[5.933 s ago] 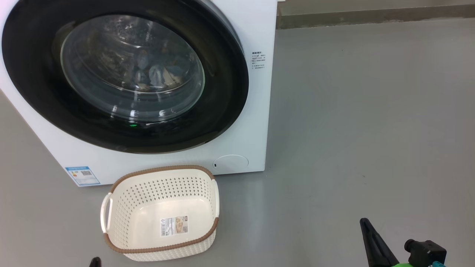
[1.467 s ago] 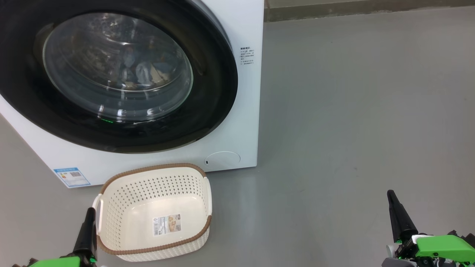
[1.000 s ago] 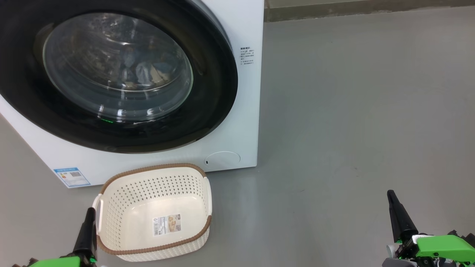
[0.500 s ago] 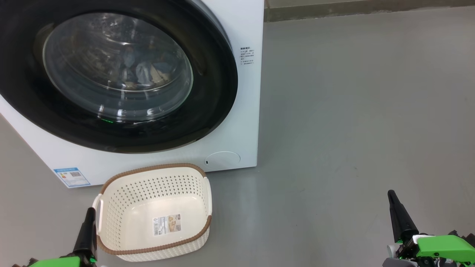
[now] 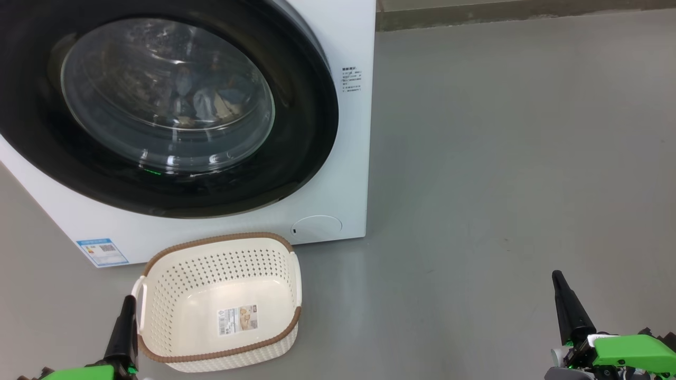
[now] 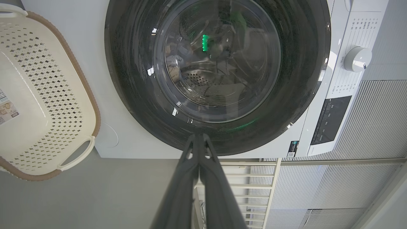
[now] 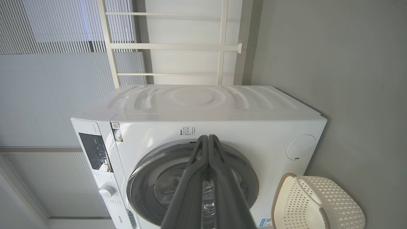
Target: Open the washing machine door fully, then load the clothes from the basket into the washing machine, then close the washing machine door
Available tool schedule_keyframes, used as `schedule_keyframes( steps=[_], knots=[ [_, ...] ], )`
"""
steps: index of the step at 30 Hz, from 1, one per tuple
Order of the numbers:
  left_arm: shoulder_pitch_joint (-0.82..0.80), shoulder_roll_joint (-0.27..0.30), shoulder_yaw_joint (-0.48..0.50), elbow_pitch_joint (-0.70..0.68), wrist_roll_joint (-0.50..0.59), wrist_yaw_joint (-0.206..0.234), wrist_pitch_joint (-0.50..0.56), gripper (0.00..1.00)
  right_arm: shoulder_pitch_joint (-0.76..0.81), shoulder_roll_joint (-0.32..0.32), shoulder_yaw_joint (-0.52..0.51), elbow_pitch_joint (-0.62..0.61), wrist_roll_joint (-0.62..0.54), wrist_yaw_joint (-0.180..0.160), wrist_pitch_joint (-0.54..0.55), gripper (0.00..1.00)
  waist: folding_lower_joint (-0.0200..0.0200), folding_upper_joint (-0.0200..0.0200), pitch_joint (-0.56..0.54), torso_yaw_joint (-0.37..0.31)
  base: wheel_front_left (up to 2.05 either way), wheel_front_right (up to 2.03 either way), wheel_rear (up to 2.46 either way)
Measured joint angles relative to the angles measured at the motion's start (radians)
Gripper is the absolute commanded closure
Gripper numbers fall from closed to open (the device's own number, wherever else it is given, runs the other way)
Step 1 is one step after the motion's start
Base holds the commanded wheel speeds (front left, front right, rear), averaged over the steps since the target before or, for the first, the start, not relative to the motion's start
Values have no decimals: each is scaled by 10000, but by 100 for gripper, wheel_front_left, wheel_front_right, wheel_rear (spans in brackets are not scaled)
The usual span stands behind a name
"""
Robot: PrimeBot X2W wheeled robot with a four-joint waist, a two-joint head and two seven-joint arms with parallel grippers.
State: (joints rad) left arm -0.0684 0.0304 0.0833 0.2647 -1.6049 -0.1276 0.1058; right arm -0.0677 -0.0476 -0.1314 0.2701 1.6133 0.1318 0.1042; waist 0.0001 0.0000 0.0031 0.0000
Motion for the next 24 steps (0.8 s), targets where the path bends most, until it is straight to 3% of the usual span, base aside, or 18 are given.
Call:
schedule_keyframes(
  steps=[24],
  knots=[
    [-1,0,0,0,0,0,0,100,0,4,-27,0,-2,-2,0,100,0,0,0,0,0,0,0]
  ],
)
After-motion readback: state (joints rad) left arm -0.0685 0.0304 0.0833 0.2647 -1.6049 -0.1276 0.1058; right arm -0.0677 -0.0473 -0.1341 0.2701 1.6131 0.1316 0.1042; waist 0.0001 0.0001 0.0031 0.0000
